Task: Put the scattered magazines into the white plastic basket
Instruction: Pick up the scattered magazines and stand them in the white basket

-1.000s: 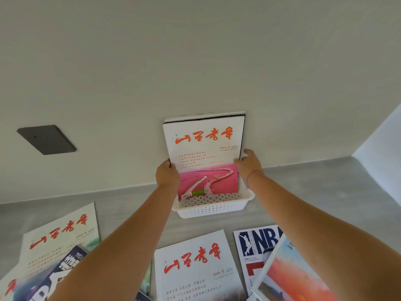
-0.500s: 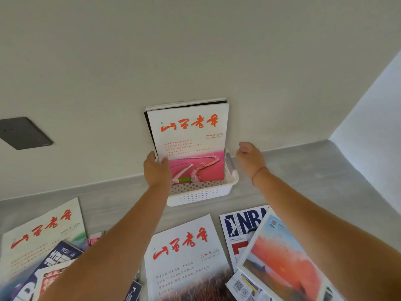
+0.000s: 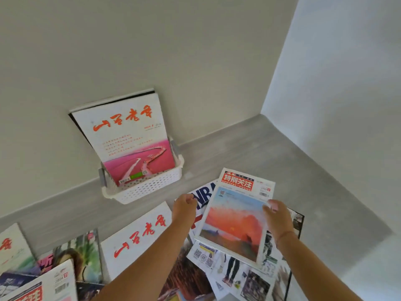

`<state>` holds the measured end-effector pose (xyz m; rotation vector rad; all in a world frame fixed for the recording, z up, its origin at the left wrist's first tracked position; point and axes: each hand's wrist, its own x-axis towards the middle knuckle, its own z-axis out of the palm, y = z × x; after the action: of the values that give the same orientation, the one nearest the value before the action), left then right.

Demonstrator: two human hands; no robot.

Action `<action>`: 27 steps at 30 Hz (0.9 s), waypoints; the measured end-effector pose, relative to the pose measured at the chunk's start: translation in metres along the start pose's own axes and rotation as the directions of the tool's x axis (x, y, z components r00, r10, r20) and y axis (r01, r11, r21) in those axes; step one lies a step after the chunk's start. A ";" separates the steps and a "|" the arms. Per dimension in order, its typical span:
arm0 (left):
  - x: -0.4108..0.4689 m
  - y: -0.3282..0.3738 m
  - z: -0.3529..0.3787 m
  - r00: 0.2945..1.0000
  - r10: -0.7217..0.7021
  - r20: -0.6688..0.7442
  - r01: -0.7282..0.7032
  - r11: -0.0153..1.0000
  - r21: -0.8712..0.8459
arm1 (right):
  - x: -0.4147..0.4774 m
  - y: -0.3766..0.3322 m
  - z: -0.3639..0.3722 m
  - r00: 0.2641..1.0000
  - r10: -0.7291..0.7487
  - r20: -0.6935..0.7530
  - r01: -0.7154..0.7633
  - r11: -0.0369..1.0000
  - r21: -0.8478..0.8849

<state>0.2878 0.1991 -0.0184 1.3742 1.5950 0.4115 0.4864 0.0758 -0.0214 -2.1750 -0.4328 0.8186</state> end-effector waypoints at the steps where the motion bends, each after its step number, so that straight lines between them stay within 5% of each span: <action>1: 0.000 -0.001 0.008 0.998 -0.022 0.058 0.018 0.997 0.072 | -0.003 0.008 -0.002 0.999 0.032 0.019 -0.033 0.999 0.007; 13: 0.000 0.014 0.046 0.962 -0.143 0.232 0.132 0.989 0.063 | -0.010 0.015 -0.027 0.910 0.295 0.293 -0.397 0.825 0.402; 21: -0.011 0.025 0.039 0.963 0.106 0.248 -0.102 0.994 -0.030 | 0.002 0.022 -0.028 0.935 0.210 0.284 -0.288 0.919 0.270; 27: -0.013 0.044 -0.011 0.970 0.212 0.120 -0.183 0.960 -0.213 | 0.005 -0.024 -0.025 0.961 -0.112 0.254 0.082 0.988 0.128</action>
<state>0.3034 0.2045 0.0260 1.3792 1.2685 0.5665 0.5063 0.0810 0.0074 -1.9296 -0.6028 1.0530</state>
